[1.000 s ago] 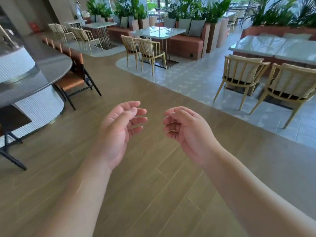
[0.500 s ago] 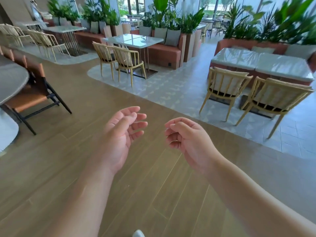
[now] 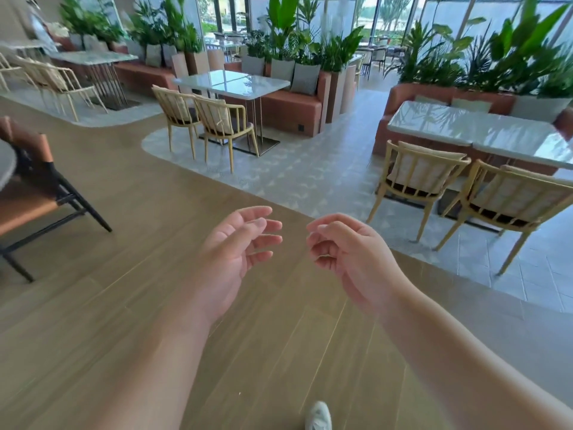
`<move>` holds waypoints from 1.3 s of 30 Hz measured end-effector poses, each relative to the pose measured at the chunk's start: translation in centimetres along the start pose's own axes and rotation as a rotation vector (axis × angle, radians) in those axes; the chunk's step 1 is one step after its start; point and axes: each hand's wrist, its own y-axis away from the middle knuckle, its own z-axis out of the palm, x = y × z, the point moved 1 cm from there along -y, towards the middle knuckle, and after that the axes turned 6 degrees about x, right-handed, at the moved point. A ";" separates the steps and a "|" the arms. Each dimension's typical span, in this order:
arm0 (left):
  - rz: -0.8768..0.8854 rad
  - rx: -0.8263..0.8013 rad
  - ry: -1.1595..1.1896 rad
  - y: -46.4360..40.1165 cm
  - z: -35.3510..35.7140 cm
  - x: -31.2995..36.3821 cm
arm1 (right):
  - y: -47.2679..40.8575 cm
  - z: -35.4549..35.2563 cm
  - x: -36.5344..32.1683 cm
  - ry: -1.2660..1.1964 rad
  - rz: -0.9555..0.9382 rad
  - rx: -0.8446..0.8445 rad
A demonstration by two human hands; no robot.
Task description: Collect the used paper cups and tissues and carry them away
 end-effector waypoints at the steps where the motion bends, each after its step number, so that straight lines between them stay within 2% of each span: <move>1: -0.001 0.018 0.003 -1.4 -0.4 0.0 | -1.5 0.4 0.3 -0.001 0.002 -0.015; 8: 0.027 0.091 -0.046 -12.4 -2.8 0.0 | -14.5 2.4 2.4 -0.085 0.024 -0.132; 12: 0.022 0.134 -0.078 -20.8 -1.8 0.6 | -23.3 2.2 2.1 -0.125 0.020 -0.172; 19: 0.043 0.036 -0.092 -36.3 5.1 1.3 | -37.2 -3.4 -0.6 -0.143 0.020 -0.062; 25: 0.013 -0.060 -0.025 -45.0 8.6 0.1 | -44.0 -7.4 -0.9 -0.142 0.022 0.035; 33: -0.053 -0.110 0.023 -56.9 9.3 -2.4 | -55.1 -8.8 0.1 -0.125 0.070 0.150; 39: -0.084 -0.147 0.050 -70.4 8.7 -3.8 | -67.0 -8.6 -0.2 -0.095 0.042 0.240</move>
